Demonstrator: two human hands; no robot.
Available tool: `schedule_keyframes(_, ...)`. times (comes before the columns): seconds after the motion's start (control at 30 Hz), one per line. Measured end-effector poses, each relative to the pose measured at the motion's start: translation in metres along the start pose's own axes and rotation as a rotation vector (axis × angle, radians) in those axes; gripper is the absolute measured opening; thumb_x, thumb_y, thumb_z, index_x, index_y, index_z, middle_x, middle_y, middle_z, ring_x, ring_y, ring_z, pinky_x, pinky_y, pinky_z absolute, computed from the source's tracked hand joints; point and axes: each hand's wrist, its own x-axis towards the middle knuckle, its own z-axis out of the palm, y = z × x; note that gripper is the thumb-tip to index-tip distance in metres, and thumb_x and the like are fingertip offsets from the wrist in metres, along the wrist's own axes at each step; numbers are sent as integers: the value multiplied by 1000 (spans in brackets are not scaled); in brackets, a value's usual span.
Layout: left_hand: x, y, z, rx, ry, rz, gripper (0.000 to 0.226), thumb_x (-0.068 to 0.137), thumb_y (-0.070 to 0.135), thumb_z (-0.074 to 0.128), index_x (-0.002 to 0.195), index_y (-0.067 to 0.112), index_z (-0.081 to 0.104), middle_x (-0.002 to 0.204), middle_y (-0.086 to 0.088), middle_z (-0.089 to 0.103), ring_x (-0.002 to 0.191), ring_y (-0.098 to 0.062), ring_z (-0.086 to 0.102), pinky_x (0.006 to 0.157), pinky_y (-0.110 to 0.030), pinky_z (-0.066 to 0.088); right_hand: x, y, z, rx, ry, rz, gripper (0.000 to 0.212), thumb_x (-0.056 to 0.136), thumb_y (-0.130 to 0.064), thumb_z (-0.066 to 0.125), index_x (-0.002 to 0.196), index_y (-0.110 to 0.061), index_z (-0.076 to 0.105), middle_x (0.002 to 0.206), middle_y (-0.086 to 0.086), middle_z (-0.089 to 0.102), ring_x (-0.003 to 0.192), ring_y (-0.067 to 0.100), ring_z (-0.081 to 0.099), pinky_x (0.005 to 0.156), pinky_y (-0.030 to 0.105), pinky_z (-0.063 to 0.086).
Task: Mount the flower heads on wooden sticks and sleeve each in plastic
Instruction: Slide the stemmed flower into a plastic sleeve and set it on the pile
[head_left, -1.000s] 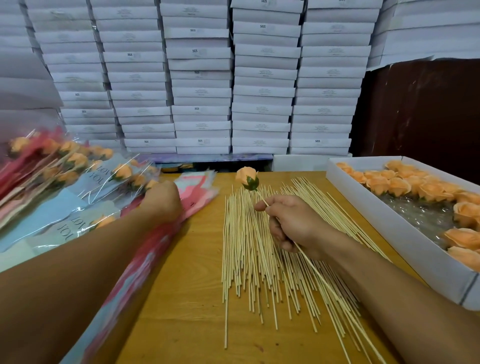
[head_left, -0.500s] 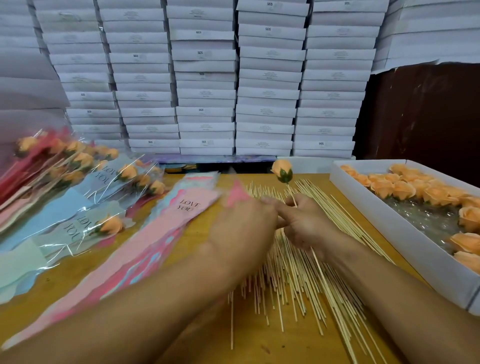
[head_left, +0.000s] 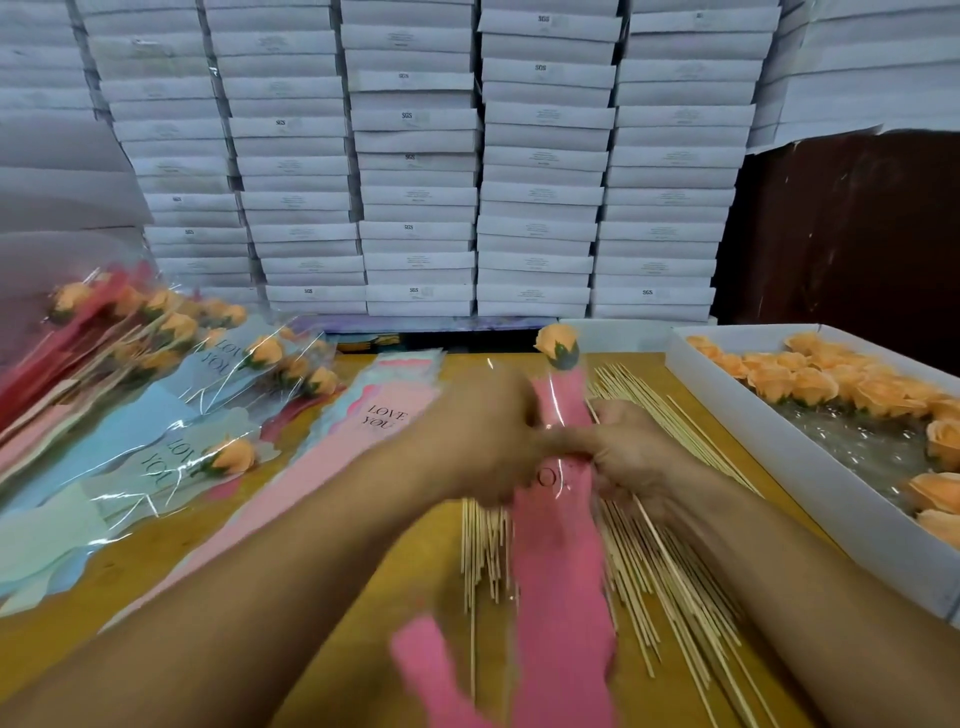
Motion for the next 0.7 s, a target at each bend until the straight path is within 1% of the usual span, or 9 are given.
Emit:
schedule_keyframes(0.07, 20, -26, -11, 13, 416, -44, 31, 88, 39, 72, 101, 15, 58, 98, -3, 67, 86, -23, 66, 73, -37, 57, -3, -3, 1, 24, -28, 29, 25, 86, -14, 77, 105, -3, 66, 52, 4, 62, 28, 7, 33, 28, 16, 23)
schedule_keyframes(0.1, 29, -38, -12, -47, 480, -80, 49, 83, 39, 78, 118, 17, 52, 111, -2, 60, 99, -22, 61, 84, -39, 53, -5, -4, 2, 19, -40, 38, 26, 88, -15, 76, 108, -3, 65, 50, 3, 62, 28, 7, 32, 28, 15, 23)
schedule_keyframes(0.17, 44, -56, -5, -355, 368, -163, 88, 75, 34, 87, 144, 19, 34, 123, -2, 52, 110, -24, 57, 97, -44, 51, -7, -6, 2, 8, -58, 49, 27, 90, -15, 73, 112, -1, 62, 51, 3, 64, 27, 6, 32, 28, 15, 22)
schedule_keyframes(0.2, 48, -62, -1, -556, 278, -183, 95, 74, 27, 88, 148, 19, 29, 121, -5, 57, 107, -26, 62, 97, -48, 52, -8, -7, 2, 10, -64, 55, 28, 91, -15, 73, 113, 0, 61, 53, 4, 67, 26, 6, 32, 28, 15, 22)
schedule_keyframes(0.33, 59, -82, 18, -1133, 125, -209, 73, 77, -2, 79, 139, 9, 42, 106, -19, 72, 82, -29, 73, 78, -50, 61, -7, -5, 6, 78, -59, 71, 39, 86, -15, 79, 117, -2, 58, 64, 10, 72, 27, 6, 38, 27, 15, 25)
schedule_keyframes(0.43, 60, -90, 22, -1264, 150, -174, 74, 65, -2, 81, 131, 6, 50, 100, -19, 70, 73, -26, 73, 60, -35, 62, -1, -3, 3, 203, 42, 27, 50, 79, -16, 84, 118, -4, 56, 70, 10, 73, 29, 7, 41, 28, 16, 27)
schedule_keyframes(0.57, 54, -98, 23, -1252, 140, -123, 80, 57, 0, 82, 131, 13, 55, 113, -31, 64, 80, -32, 73, 71, -40, 63, 9, 2, -6, 193, 162, -22, 48, 79, -6, 82, 119, -15, 56, 46, -3, 56, 28, 8, 31, 30, 16, 22)
schedule_keyframes(0.63, 52, -102, 25, -1193, 129, -91, 80, 59, 2, 83, 133, 18, 55, 103, -35, 65, 81, -36, 71, 77, -50, 61, 11, 4, -7, 148, 153, -13, 51, 77, -7, 83, 120, -18, 57, 44, -5, 56, 29, 7, 31, 31, 16, 22)
schedule_keyframes(0.7, 50, -104, 25, -1186, 106, -40, 82, 61, 2, 83, 134, 22, 54, 90, -25, 71, 76, -32, 72, 67, -43, 62, 10, 5, -7, 98, 143, 3, 54, 76, -11, 85, 121, -20, 57, 43, -5, 56, 29, 7, 32, 32, 17, 23)
